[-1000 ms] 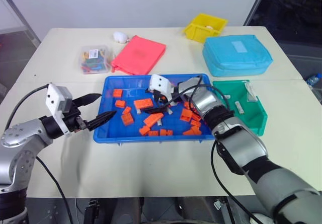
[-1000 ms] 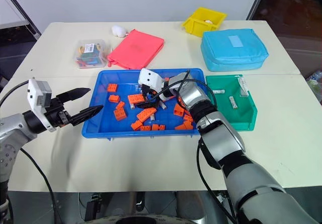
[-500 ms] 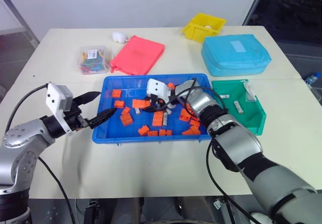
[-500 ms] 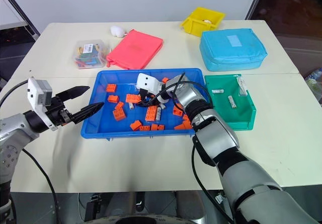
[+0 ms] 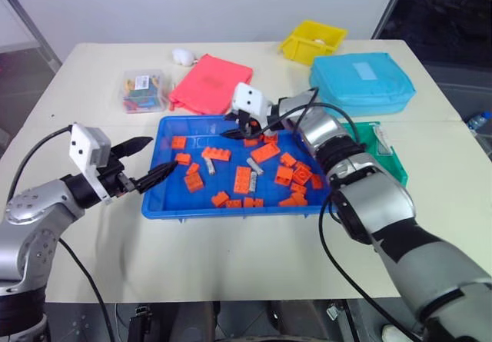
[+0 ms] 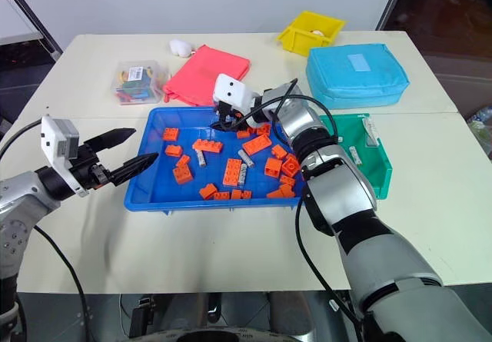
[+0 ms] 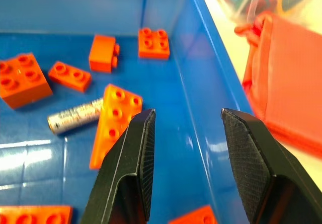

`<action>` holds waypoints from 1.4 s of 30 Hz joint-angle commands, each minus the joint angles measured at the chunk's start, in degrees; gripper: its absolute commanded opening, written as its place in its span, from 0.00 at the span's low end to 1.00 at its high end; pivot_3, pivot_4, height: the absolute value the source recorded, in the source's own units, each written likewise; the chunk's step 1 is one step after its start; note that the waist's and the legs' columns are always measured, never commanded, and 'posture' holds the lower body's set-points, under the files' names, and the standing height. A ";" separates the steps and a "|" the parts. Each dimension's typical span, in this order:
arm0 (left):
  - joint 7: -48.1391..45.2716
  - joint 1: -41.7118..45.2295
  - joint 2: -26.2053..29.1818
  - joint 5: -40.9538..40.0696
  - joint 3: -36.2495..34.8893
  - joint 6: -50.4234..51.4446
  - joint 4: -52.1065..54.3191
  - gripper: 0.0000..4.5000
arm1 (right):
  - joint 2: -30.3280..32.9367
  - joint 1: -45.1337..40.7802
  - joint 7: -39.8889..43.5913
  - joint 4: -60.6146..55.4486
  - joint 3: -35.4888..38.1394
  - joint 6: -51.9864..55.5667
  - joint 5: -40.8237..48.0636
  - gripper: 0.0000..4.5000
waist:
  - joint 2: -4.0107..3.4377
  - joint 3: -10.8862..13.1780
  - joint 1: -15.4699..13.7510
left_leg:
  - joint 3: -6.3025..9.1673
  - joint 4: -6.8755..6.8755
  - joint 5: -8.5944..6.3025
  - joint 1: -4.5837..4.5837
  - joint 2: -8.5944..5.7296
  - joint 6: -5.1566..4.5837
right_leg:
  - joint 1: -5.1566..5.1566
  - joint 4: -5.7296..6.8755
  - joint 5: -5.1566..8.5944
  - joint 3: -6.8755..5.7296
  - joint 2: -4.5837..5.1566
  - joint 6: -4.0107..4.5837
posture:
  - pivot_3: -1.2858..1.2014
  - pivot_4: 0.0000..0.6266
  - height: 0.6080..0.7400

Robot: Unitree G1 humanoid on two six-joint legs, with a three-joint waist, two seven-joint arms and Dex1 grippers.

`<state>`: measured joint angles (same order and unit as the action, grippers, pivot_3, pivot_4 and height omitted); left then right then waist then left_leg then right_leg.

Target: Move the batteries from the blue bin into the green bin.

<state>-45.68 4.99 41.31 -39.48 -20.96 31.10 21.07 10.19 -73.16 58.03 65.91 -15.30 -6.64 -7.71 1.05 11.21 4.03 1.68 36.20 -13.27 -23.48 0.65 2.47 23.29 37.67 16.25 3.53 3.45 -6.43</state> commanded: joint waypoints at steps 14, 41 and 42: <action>0.40 0.41 0.16 -0.89 -0.36 0.17 1.51 1.00 | -3.52 4.70 5.39 -8.02 0.78 3.71 1.11 0.53 | 0.00 0.00 -0.01 | 0.00 -0.01 0.00 0.00 0.00 0.00 | 0.03 0.06 0.00 0.00 0.01 0.00 | 0.52 0.24 1.00; 2.03 -0.68 -0.81 -1.14 -1.36 -0.69 2.58 1.00 | -5.28 5.75 0.17 0.20 -1.62 -0.47 -4.16 0.02 | 0.00 0.00 0.06 | 0.00 -0.01 0.01 0.00 0.00 0.02 | 0.05 0.07 0.00 0.00 0.00 0.00 | 0.52 0.24 1.00; 2.08 -0.67 -0.81 -1.15 -1.34 -0.71 2.57 1.00 | -5.29 5.68 -0.06 0.18 -1.46 -0.56 -4.11 0.01 | 0.00 0.00 0.05 | 0.00 -0.01 0.01 0.00 0.00 0.02 | 0.04 0.07 0.00 0.00 0.00 0.00 | 0.52 0.24 1.00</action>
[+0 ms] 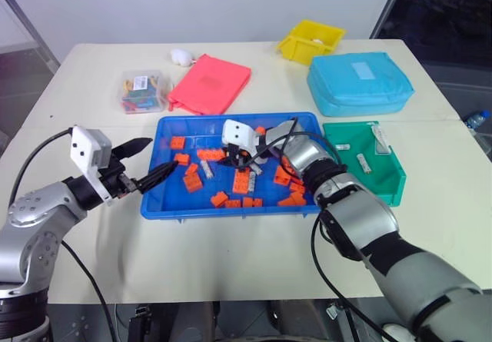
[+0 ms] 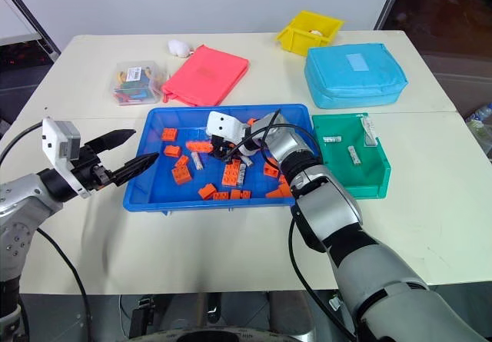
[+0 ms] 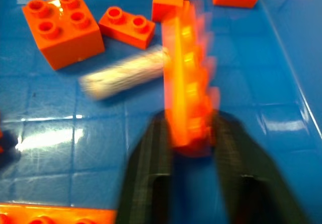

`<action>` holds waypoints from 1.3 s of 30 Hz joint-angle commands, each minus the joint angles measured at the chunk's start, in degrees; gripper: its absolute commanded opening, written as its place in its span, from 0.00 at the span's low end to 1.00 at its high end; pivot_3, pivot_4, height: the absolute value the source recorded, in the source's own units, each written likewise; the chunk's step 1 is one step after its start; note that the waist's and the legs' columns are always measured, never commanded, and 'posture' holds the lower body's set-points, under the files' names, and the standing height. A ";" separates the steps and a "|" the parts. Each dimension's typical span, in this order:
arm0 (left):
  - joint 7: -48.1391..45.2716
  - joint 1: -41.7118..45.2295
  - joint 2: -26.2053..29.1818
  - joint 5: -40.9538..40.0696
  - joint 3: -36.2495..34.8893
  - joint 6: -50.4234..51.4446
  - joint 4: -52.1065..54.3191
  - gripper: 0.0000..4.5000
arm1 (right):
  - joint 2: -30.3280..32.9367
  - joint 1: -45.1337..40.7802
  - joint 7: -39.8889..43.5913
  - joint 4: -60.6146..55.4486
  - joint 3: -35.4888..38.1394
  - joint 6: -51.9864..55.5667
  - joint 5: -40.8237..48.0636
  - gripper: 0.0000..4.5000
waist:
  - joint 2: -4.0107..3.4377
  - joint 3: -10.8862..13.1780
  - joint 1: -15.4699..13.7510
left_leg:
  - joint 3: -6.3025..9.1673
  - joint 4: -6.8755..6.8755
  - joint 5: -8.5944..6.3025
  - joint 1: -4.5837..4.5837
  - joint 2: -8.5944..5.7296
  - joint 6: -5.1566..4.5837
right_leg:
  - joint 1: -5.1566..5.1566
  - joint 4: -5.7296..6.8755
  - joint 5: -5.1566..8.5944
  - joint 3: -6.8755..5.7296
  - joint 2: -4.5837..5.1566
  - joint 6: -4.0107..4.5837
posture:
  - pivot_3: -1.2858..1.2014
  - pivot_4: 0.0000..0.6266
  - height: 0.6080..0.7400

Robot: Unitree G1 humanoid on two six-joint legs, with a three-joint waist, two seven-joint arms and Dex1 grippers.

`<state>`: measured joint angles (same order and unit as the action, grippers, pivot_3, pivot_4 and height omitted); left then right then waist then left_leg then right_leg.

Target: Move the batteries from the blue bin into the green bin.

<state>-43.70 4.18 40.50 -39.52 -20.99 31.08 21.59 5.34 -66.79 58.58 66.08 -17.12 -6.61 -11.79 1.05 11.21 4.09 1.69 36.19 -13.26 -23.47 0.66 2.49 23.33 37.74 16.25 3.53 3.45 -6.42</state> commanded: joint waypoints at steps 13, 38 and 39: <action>0.27 0.74 -0.07 -0.87 -0.79 -0.85 1.51 1.00 | 1.44 -5.70 -9.56 2.69 2.79 -1.83 -0.64 0.01 | 0.00 0.00 -0.03 | 0.00 0.00 0.01 0.00 0.00 0.02 | 0.01 0.00 0.00 0.00 0.00 0.00 | 0.52 0.24 1.00; -5.55 -0.79 5.94 -2.05 -1.79 1.59 1.07 1.00 | 3.14 10.12 4.08 -41.01 3.37 24.93 11.00 0.88 | 0.00 0.01 -0.30 | 0.11 -0.05 0.01 0.00 0.04 0.03 | 0.01 0.06 0.01 -0.11 0.02 0.02 | 0.52 0.24 1.00; -6.05 -0.94 6.60 -1.95 -1.90 1.64 0.90 1.00 | 3.27 11.96 3.92 -43.79 2.63 26.84 11.05 0.88 | 0.00 0.01 -0.26 | 0.10 -0.04 0.02 -0.01 0.02 0.03 | 0.01 0.05 0.01 -0.11 0.05 0.02 | 0.52 0.24 1.00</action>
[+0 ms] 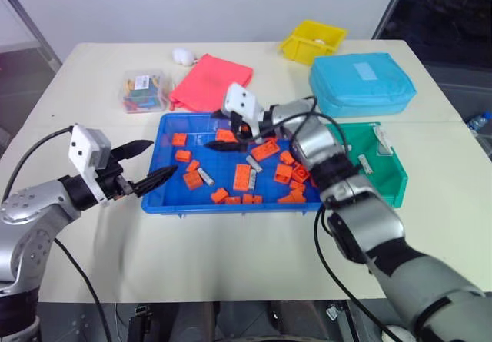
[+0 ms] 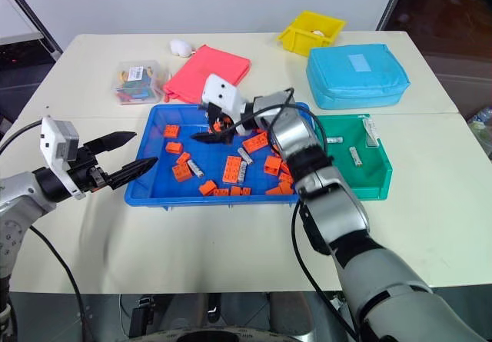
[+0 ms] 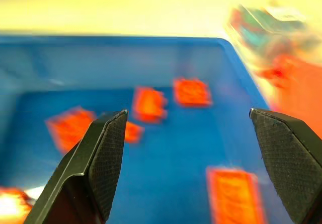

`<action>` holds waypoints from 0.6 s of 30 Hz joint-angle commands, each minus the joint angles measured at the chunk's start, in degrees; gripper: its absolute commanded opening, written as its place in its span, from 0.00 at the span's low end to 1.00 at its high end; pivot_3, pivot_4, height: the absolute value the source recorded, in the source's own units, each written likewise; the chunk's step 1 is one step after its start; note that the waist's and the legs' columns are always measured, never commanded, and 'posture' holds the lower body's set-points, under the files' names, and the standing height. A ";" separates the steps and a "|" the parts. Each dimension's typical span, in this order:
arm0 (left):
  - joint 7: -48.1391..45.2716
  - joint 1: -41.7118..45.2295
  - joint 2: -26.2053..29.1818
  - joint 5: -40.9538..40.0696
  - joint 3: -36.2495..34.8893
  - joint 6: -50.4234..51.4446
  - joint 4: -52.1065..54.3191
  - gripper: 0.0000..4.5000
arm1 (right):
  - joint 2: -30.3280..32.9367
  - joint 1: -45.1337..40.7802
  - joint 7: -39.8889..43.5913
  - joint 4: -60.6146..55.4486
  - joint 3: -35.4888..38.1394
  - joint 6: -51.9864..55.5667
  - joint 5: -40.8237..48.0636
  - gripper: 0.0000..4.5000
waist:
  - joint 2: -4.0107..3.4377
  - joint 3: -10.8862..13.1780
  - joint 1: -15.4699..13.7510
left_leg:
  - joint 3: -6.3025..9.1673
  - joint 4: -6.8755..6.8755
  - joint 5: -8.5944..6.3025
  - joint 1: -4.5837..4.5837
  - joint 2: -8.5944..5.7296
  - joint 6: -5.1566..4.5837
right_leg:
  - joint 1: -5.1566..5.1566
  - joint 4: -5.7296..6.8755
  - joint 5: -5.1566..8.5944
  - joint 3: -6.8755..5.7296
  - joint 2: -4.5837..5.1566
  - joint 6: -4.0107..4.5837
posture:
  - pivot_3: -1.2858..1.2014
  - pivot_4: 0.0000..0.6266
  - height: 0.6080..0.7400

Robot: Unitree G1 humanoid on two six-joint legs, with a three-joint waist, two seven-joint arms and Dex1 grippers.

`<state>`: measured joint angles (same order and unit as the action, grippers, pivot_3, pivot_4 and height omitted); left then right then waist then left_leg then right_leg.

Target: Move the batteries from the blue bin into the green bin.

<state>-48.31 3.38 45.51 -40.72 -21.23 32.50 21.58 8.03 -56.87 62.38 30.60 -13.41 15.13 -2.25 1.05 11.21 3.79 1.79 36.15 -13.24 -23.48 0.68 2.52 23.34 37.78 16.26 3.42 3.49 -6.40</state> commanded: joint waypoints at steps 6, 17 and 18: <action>-2.47 -0.59 3.52 -0.42 -2.89 0.43 0.71 1.00 | 0.23 7.89 -2.07 -15.90 -4.55 11.54 1.68 0.88 | 0.00 0.00 0.21 | -0.08 0.05 0.01 0.01 0.00 0.02 | 0.01 -0.01 0.00 0.00 -0.02 0.00 | 0.52 0.24 1.00; -1.28 -2.74 2.37 -0.90 -4.03 0.47 2.62 1.00 | -3.52 7.43 -6.34 -7.13 -9.22 9.56 0.36 0.88 | 0.01 0.00 0.12 | -0.07 0.03 0.01 0.01 0.03 0.02 | 0.03 0.00 0.03 -0.01 -0.05 0.05 | 0.52 0.24 1.00; -1.08 -3.00 2.18 -0.97 -4.05 0.43 2.86 1.00 | -3.74 7.02 -6.57 -6.03 -9.26 9.10 0.30 0.88 | 0.01 0.00 0.13 | -0.07 0.03 0.01 0.01 0.02 0.02 | 0.03 0.00 0.03 -0.01 -0.04 0.05 | 0.52 0.24 1.00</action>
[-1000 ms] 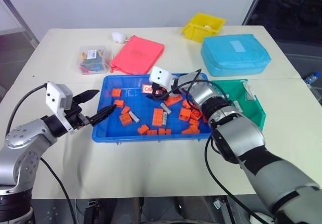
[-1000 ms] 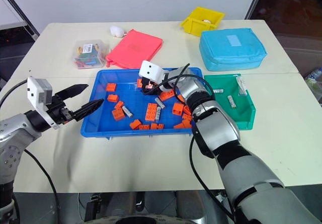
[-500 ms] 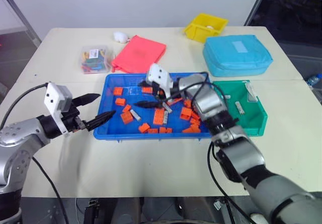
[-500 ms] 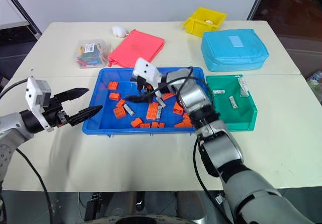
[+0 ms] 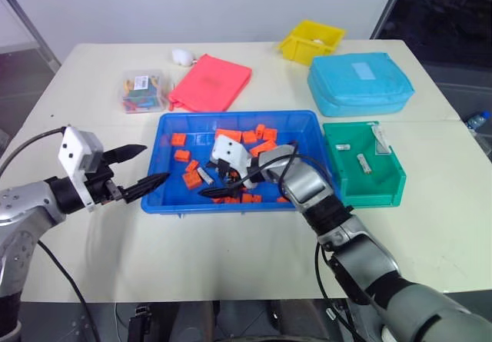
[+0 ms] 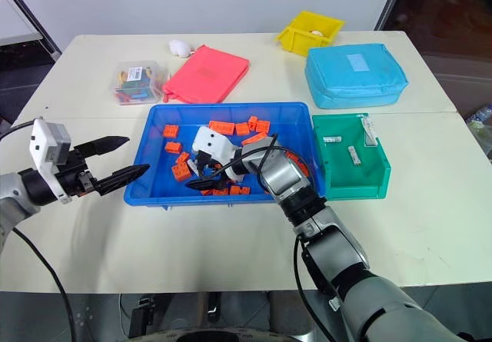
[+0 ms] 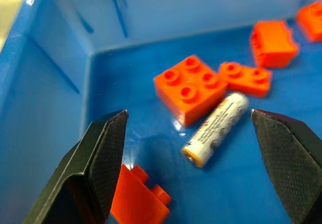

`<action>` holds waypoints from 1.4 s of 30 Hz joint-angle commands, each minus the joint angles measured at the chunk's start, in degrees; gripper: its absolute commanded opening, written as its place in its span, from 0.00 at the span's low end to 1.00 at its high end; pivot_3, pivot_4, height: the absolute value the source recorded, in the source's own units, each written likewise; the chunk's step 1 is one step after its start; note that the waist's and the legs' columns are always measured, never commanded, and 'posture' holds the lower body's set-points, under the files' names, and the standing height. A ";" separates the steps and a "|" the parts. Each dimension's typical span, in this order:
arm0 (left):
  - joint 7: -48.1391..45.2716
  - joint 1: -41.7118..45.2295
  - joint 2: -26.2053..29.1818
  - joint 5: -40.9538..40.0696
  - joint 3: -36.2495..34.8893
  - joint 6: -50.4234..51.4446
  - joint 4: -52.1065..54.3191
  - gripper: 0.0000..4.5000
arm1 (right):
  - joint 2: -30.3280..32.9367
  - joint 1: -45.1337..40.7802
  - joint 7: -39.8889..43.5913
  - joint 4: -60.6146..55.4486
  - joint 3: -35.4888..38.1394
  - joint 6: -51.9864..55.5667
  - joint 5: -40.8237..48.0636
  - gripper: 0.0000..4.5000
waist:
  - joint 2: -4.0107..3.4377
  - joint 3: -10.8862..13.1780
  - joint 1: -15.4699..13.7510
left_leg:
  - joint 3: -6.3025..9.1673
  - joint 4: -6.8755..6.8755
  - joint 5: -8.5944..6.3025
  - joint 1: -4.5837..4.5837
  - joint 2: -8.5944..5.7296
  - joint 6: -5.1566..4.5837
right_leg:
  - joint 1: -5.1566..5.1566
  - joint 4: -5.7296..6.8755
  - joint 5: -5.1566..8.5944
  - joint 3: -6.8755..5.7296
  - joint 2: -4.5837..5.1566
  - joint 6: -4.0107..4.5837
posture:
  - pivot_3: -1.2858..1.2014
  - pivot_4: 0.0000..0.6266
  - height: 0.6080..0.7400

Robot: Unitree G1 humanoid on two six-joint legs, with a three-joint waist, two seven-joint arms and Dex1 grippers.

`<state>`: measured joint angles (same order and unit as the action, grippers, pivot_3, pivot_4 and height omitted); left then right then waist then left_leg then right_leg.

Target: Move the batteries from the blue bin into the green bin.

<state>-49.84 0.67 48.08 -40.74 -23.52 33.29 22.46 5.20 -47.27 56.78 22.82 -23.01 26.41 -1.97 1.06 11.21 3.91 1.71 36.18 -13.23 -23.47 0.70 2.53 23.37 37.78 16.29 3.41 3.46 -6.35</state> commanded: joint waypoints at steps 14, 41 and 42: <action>1.98 0.07 -1.75 -0.69 -2.18 -1.08 2.03 1.00 | -0.57 -5.47 -1.28 13.34 -0.30 -9.99 -2.11 0.39 | 0.02 -0.01 0.08 | 0.01 -0.01 0.00 0.01 0.00 0.00 | -0.01 0.00 0.00 -0.02 -0.02 0.00 | 0.52 0.24 1.00; -8.48 22.75 -8.15 6.60 16.76 -8.86 -16.08 1.00 | 33.27 -6.07 3.18 -20.09 16.55 9.33 4.03 0.02 | 0.07 0.01 -1.87 | 0.03 -0.03 0.00 -0.11 -0.09 -0.01 | -0.14 -0.36 0.00 -0.23 0.09 -0.01 | 0.52 0.24 1.00; -9.48 24.31 -8.76 7.02 17.80 -9.32 -17.41 1.00 | 35.32 -4.52 3.35 -22.25 17.53 11.16 4.63 0.02 | 0.06 0.01 -1.77 | 0.02 -0.03 0.00 -0.13 -0.09 -0.01 | -0.12 -0.37 -0.01 -0.23 0.08 -0.01 | 0.52 0.24 1.00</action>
<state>-57.47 22.96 39.58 -34.35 -6.94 25.74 5.80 38.12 -51.32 59.53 6.27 -8.89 35.19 1.09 1.13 11.23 2.13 1.73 36.16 -13.23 -23.61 0.61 2.52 23.27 37.41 16.28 3.18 3.54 -6.36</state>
